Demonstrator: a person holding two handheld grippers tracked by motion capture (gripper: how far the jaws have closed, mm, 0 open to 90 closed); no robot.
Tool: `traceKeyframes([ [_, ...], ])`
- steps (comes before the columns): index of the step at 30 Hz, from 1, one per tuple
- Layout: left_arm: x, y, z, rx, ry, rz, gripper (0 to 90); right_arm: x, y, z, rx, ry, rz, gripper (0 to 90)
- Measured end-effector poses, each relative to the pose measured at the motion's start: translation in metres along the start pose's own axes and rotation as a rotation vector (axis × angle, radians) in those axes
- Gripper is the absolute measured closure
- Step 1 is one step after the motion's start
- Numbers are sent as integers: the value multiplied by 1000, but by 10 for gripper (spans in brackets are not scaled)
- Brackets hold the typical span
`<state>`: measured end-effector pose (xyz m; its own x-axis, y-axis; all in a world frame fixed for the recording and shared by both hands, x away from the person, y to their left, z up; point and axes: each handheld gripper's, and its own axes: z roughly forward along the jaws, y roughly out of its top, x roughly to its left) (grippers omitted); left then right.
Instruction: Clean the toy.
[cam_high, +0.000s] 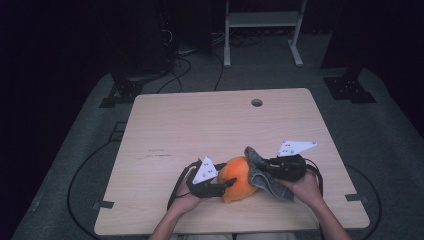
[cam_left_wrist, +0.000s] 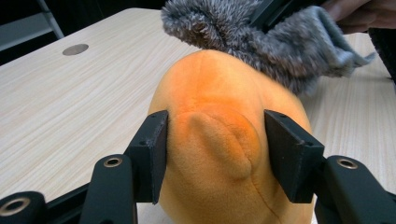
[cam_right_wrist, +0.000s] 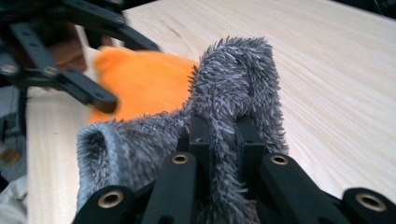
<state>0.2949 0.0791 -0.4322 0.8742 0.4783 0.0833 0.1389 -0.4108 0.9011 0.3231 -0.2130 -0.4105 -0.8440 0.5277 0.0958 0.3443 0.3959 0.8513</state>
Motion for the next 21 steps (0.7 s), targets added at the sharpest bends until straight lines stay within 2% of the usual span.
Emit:
traceKeyframes([
  [3, 1, 0, 0, -2, 1, -9, 396, -6, -4, 0, 1, 10, 27, 801],
  [4, 6, 4, 0, 5, 14, -61, 343, -6, -5, 1, 2, 33, 50, 801],
  [5, 6, 4, 0, 5, 14, -61, 283, -6, -5, 1, 2, 33, 50, 801],
  [6, 12, 7, -1, 14, 36, -139, 242, -2, -5, 2, 8, 36, 40, 802],
  [7, 15, 8, -2, 12, 46, -173, 226, 0, -5, 2, 12, 44, 42, 802],
  [9, 18, 8, -4, -3, 20, -223, 209, 4, -5, 1, 25, 67, 40, 802],
  [11, 17, 8, -4, 3, 9, -222, 190, 7, -5, 0, 27, 72, 30, 802],
  [12, 14, 10, -2, 21, -35, -212, 183, 11, -5, -1, 37, 75, 12, 802],
  [13, 14, 10, -2, 21, -35, -212, 181, 12, -5, -1, 41, 85, 13, 802],
  [15, 7, 11, 7, 88, -43, -181, 181, 13, -6, -1, 42, 107, 13, 802],
  [16, 5, 11, 9, 83, -39, -169, 202, 14, -7, -2, 49, 109, 11, 802],
  [17, 5, 11, 9, 83, -39, -169, 273, 14, -8, -2, 49, 104, 10, 802],
  [18, 2, 12, 8, 75, -26, -120, 339, 12, -9, -3, 48, 106, 18, 802],
  [19, 2, 12, 8, 75, -26, -120, 403, 12, -9, -3, 48, 106, 18, 802],
  [20, 1, 16, 7, 34, -20, -67, 435, 9, -10, -7, 34, 102, 29, 802],
  [21, 1, 16, 7, 34, -20, -67, 450, 9, -10, -7, 34, 102, 29, 802],
])
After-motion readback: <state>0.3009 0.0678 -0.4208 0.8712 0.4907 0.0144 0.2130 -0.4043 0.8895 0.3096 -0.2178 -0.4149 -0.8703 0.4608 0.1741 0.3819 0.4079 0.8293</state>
